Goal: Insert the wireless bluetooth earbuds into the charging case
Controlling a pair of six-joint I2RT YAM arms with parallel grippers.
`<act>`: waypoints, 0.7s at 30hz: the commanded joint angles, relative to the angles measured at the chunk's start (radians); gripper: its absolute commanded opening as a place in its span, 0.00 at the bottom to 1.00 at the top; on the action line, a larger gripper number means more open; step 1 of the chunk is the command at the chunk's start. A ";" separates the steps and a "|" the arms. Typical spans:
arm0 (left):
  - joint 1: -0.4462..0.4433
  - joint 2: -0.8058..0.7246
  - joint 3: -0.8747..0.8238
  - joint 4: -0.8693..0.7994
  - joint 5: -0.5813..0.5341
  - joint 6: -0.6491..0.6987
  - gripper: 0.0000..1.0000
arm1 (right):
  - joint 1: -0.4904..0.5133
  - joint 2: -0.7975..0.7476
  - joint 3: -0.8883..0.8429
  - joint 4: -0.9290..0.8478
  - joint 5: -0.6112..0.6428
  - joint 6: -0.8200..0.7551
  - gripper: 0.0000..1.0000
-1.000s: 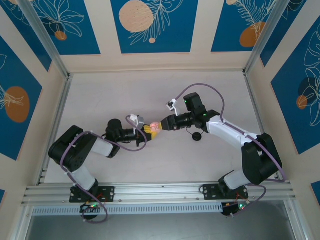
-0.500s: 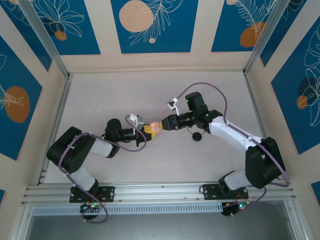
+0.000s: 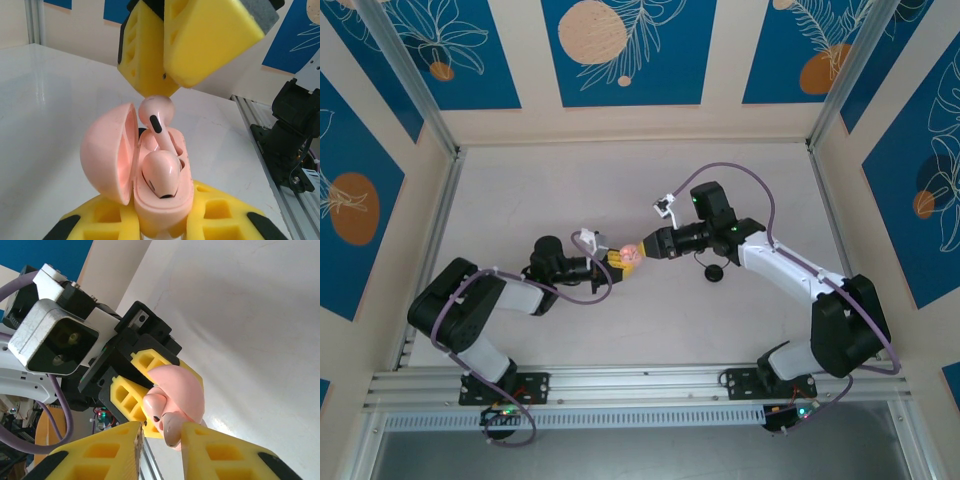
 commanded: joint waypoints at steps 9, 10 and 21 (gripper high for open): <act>-0.002 -0.038 0.024 -0.021 0.019 0.037 0.13 | 0.025 0.034 0.049 -0.054 -0.009 -0.029 0.23; -0.002 -0.041 0.024 -0.023 0.019 0.038 0.13 | 0.027 0.035 0.048 -0.056 -0.006 -0.031 0.23; -0.002 -0.070 0.017 -0.045 0.032 0.055 0.13 | 0.032 0.000 0.053 -0.051 0.001 -0.038 0.30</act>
